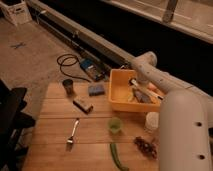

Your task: Wipe tray with brush

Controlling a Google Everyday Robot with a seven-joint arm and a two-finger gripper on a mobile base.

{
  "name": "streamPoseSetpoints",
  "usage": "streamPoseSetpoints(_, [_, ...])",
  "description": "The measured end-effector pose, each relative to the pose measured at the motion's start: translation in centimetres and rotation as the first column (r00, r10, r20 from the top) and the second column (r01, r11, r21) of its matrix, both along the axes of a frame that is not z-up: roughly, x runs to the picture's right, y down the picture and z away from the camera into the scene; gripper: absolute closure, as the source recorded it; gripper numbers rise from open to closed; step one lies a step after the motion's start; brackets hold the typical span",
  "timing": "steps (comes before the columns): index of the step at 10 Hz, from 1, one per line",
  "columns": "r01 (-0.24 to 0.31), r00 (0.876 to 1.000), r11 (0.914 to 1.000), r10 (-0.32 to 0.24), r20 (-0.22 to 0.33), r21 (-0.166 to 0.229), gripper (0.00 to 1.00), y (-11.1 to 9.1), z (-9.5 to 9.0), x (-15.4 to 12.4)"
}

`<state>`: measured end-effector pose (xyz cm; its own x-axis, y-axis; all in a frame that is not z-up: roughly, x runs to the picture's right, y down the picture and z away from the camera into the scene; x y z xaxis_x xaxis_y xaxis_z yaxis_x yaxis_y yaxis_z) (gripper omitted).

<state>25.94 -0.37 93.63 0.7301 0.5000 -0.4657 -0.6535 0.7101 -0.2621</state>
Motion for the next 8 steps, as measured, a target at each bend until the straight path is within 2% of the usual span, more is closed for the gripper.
streamPoseSetpoints(2, [0.021,0.998,0.9991,-0.023,0.054,0.035,1.0,-1.6,1.0,-3.2])
streamPoseSetpoints(4, [0.033,0.991,0.9983,-0.039,0.127,0.049,1.0,-1.3,0.6,-6.0])
streamPoseSetpoints(6, [0.054,0.981,0.9979,-0.059,0.185,0.036,1.0,0.2,-0.6,-8.1])
streamPoseSetpoints(8, [0.082,0.979,0.9966,-0.079,0.187,-0.007,1.0,2.3,-2.1,-8.0])
